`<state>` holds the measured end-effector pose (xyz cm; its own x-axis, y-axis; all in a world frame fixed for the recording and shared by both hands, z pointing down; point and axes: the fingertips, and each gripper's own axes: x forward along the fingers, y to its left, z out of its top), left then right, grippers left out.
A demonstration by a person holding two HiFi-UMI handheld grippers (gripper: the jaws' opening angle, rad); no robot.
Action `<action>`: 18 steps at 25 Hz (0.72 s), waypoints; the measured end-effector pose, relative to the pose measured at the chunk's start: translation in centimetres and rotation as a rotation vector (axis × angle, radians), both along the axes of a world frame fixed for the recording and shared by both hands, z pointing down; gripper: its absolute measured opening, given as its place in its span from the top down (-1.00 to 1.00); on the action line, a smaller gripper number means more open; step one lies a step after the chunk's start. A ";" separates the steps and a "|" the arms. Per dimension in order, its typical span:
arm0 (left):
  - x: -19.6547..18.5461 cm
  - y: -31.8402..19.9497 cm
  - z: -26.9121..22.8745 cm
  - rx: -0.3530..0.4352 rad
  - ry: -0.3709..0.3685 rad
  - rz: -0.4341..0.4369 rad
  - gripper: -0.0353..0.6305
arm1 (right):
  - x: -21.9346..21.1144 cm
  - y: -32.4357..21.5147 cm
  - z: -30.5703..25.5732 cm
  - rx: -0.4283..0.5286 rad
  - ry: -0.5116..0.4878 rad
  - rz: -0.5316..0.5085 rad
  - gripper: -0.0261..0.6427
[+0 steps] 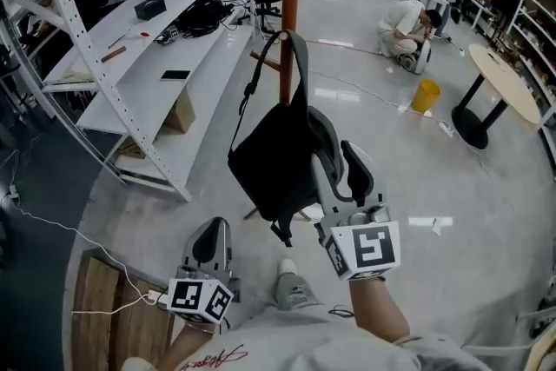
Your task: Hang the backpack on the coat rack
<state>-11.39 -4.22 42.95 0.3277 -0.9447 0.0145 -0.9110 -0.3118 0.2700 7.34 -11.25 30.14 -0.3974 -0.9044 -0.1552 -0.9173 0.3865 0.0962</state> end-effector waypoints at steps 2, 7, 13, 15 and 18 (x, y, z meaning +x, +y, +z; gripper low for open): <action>0.0 1.5 -0.1 0.008 -0.003 0.016 0.82 | -0.2 1.9 0.3 -0.003 -0.005 0.006 0.33; 0.4 4.6 -0.1 0.014 -0.002 0.034 0.82 | -0.6 6.0 1.2 -0.021 -0.004 0.000 0.47; 1.4 6.0 -0.8 0.021 0.000 0.026 0.82 | -0.3 8.5 1.2 -0.018 -0.023 -0.043 0.70; 1.8 5.8 -0.7 0.015 0.007 0.008 0.82 | 0.1 9.0 1.2 -0.015 -0.027 -0.067 0.76; 2.5 6.0 -1.2 0.024 0.012 -0.005 0.82 | 0.9 9.6 1.2 -0.021 -0.024 -0.086 0.82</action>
